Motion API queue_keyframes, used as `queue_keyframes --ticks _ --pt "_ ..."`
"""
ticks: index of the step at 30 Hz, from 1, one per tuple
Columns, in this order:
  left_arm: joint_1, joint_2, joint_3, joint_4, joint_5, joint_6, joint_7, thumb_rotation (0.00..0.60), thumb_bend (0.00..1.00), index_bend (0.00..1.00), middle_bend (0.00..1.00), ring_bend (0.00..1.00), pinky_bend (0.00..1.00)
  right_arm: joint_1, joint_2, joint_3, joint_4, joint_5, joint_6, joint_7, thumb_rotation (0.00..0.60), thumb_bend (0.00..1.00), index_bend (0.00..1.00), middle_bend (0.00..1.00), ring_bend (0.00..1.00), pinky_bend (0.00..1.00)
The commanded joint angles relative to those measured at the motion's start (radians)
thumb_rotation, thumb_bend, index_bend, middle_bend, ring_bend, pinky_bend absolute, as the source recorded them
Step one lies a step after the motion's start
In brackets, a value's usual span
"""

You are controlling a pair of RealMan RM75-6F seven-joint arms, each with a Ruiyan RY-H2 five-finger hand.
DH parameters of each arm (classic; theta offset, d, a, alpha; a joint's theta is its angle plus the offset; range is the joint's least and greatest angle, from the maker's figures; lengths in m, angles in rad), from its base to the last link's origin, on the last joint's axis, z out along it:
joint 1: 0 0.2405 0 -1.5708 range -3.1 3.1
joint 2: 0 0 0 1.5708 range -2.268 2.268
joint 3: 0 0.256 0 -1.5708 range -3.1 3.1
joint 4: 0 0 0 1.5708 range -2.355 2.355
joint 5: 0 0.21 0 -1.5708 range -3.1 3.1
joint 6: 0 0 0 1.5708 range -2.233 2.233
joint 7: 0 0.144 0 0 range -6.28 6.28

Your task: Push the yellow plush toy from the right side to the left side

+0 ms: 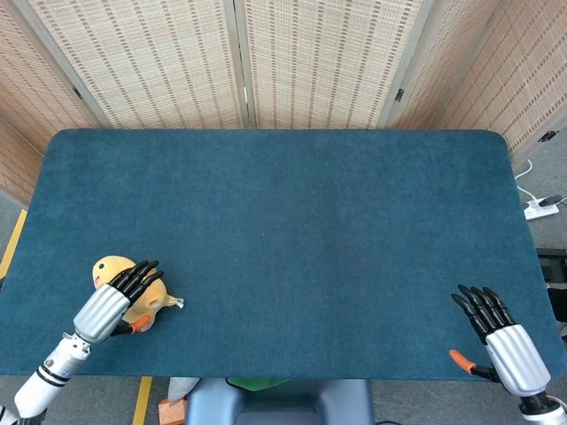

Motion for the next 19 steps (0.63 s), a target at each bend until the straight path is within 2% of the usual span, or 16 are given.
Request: queue_keyframes --ticks 1,4,8,10,14,19 --pt "0.04 0.21 -0.011 -0.323 -0.005 0.086 0.102 0.6 0.26 0.0 0.0 0.0 0.18 0.007 0.022 0.006 -0.024 -0.006 0.003 -0.01 0.6 0.18 0.0 0.0 0.0 0.0" --pt "0.081 0.304 -0.001 -0.461 -0.026 0.113 0.146 0.6 0.26 0.0 0.0 0.0 0.17 0.013 0.05 0.017 -0.068 0.009 -0.009 -0.036 0.6 0.18 0.0 0.0 0.0 0.0" --pt "0.18 0.412 0.026 -0.61 -0.129 0.133 0.228 0.6 0.27 0.0 0.0 0.0 0.13 0.0 0.091 0.051 -0.172 0.091 -0.039 -0.192 0.6 0.18 0.0 0.0 0.0 0.0" --pt "0.226 0.4 0.016 -0.605 -0.181 0.159 0.25 0.6 0.27 0.0 0.0 0.0 0.12 -0.01 0.105 0.059 -0.222 0.138 -0.064 -0.267 0.6 0.18 0.0 0.0 0.0 0.0" --pt "0.303 0.333 0.02 -0.523 -0.257 0.149 0.229 0.6 0.27 0.0 0.0 0.0 0.12 -0.02 0.11 0.068 -0.275 0.177 -0.078 -0.284 0.6 0.18 0.0 0.0 0.0 0.0" --pt "0.307 0.343 0.022 -0.519 -0.228 0.116 0.233 0.6 0.27 0.0 0.01 0.0 0.12 -0.031 0.102 0.072 -0.276 0.158 -0.054 -0.312 0.6 0.18 0.0 0.0 0.0 0.0"
